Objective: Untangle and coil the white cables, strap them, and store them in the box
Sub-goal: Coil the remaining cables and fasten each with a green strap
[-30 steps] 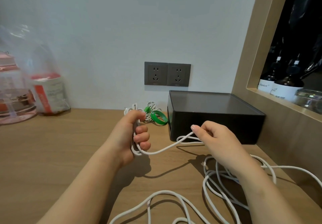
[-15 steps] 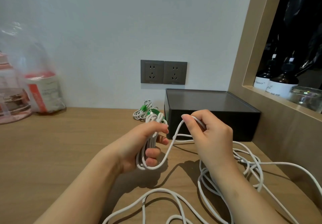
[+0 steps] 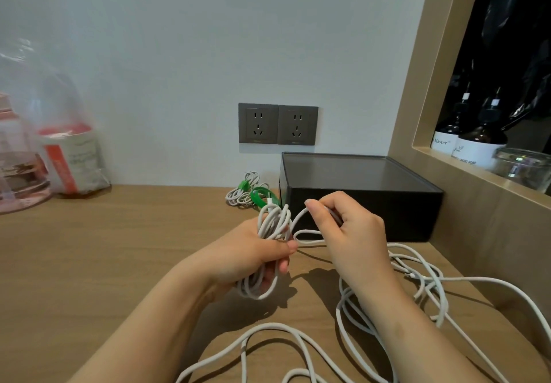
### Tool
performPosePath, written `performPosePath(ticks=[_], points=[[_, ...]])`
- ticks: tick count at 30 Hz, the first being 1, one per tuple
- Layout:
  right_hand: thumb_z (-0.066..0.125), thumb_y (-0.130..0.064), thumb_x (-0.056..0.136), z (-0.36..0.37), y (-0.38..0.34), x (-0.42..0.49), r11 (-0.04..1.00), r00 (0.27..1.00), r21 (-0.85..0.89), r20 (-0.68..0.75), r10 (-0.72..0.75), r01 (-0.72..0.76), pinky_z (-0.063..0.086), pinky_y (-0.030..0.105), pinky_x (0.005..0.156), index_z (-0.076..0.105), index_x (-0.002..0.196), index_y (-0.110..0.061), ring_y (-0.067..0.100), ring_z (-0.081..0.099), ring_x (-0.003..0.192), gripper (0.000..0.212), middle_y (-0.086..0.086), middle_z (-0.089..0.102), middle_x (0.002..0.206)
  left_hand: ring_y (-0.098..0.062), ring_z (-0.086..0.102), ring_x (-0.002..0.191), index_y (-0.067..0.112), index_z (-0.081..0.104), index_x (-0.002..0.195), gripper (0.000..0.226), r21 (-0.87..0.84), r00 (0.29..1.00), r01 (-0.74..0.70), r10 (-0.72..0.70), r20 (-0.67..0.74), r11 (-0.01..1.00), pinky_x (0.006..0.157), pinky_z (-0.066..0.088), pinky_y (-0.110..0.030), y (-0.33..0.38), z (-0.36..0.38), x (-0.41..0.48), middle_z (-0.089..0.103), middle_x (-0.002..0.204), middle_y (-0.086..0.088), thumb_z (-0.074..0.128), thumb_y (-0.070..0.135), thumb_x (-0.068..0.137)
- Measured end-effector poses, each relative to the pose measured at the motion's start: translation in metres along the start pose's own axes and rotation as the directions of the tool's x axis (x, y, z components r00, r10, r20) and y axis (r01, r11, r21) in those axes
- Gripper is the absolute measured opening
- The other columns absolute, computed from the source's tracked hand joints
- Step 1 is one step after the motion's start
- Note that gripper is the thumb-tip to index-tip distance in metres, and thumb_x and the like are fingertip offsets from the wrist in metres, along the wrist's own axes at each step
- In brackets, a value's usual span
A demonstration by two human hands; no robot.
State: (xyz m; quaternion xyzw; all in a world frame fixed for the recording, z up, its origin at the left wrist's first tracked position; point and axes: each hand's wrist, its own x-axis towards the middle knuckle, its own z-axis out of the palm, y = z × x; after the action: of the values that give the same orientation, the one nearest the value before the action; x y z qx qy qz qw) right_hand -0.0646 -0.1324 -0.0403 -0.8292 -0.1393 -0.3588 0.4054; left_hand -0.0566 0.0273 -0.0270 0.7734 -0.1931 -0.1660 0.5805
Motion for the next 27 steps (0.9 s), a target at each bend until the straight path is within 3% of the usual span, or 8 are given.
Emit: performPosePath(ticks=[3, 6, 11, 15, 18, 21, 24, 27], points=[[0.052, -0.026, 0.091, -0.001, -0.003, 0.001, 0.999, 0.998, 0.044, 0.056, 0.029, -0.031, 0.041, 0.008, 0.06, 0.056, 0.08, -0.024, -0.004, 0.053, 0.071, 0.012, -0.013, 0.05, 0.063, -0.006, 0.056, 0.058, 0.017, 0.052, 0.083, 0.011, 0.088, 0.998, -0.037, 0.042, -0.055, 0.995, 0.067, 0.048, -0.024, -0.003, 0.0, 0.002, 0.059, 0.058, 0.006, 0.056, 0.021, 0.092], [0.048, -0.023, 0.094, -0.002, -0.005, 0.001, 0.998, 0.993, 0.051, 0.11, 0.037, -0.043, 0.041, 0.006, 0.063, 0.055, 0.087, -0.025, -0.01, 0.051, 0.074, 0.009, -0.013, 0.052, 0.071, -0.019, 0.065, 0.066, 0.011, 0.049, 0.09, 0.005, -0.132, 0.996, -0.052, 0.041, -0.079, 0.99, 0.069, 0.055, -0.034, -0.006, 0.0, 0.003, 0.06, 0.061, -0.003, 0.053, 0.01, 0.093], [0.047, -0.026, 0.095, -0.003, -0.001, 0.002, 0.996, 0.982, -0.094, 0.186, 0.022, -0.004, 0.043, 0.01, 0.064, 0.057, 0.102, -0.027, -0.002, 0.053, 0.079, 0.012, -0.018, 0.054, 0.081, -0.011, 0.041, 0.04, 0.013, 0.046, 0.086, 0.011, -0.23, 0.981, -0.056, 0.01, -0.196, 0.972, 0.043, 0.043, -0.025, -0.005, 0.0, 0.006, 0.048, 0.051, 0.001, 0.049, 0.009, 0.096], [0.05, -0.031, 0.093, -0.003, 0.0, 0.0, 0.945, 0.974, -0.315, 0.227, -0.012, 0.085, 0.04, 0.01, 0.066, 0.058, 0.113, -0.025, 0.001, 0.051, 0.079, 0.022, -0.015, 0.057, 0.088, -0.008, 0.03, 0.035, 0.014, 0.043, 0.082, 0.016, -0.301, 0.945, -0.077, -0.026, -0.325, 0.95, 0.037, 0.033, -0.021, -0.006, 0.002, 0.011, 0.036, 0.044, 0.006, 0.049, 0.014, 0.097], [0.044, -0.037, 0.095, -0.007, -0.002, 0.001, 0.891, 0.968, -0.448, 0.244, 0.052, 0.065, 0.042, 0.016, 0.071, 0.058, 0.11, -0.027, 0.004, 0.053, 0.078, 0.022, -0.014, 0.055, 0.083, -0.007, 0.029, 0.031, 0.016, 0.045, 0.081, 0.017, -0.382, 0.897, -0.109, -0.074, -0.435, 0.918, 0.033, 0.031, -0.019, -0.008, 0.0, 0.016, 0.033, 0.039, 0.008, 0.05, 0.016, 0.097], [0.04, -0.042, 0.095, -0.009, -0.004, 0.001, 0.797, 0.975, -0.604, 0.173, 0.14, -0.007, 0.032, 0.028, 0.09, 0.057, 0.103, -0.032, 0.007, 0.052, 0.085, 0.022, -0.014, 0.056, 0.083, -0.006, 0.029, 0.029, 0.017, 0.045, 0.078, 0.019, -0.446, 0.838, -0.146, -0.129, -0.529, 0.883, 0.032, 0.03, -0.019, -0.009, -0.005, 0.02, 0.034, 0.036, 0.007, 0.052, 0.017, 0.096], [0.038, -0.041, 0.095, -0.016, 0.0, 0.002, 0.696, 0.983, -0.707, 0.011, 0.184, -0.122, 0.028, 0.035, 0.093, 0.056, 0.099, -0.033, 0.011, 0.05, 0.09, 0.02, -0.013, 0.056, 0.082, -0.005, 0.028, 0.028, 0.016, 0.045, 0.077, 0.021, -0.548, 0.78, -0.208, -0.201, -0.593, 0.81, 0.031, 0.029, -0.016, -0.01, -0.014, 0.02, 0.032, 0.035, 0.006, 0.052, 0.018, 0.096], [0.039, -0.04, 0.096, -0.024, 0.005, 0.005, 0.83, 0.96, -0.497, -0.021, 0.281, -0.254, 0.038, 0.031, 0.082, 0.057, 0.094, -0.028, 0.009, 0.053, 0.072, 0.021, -0.01, 0.056, 0.07, -0.005, 0.025, 0.028, 0.016, 0.043, 0.072, 0.025, -0.595, 0.774, -0.254, -0.209, -0.597, 0.762, 0.032, 0.027, -0.015, -0.01, -0.026, 0.016, 0.028, 0.035, 0.006, 0.051, 0.017, 0.096]])
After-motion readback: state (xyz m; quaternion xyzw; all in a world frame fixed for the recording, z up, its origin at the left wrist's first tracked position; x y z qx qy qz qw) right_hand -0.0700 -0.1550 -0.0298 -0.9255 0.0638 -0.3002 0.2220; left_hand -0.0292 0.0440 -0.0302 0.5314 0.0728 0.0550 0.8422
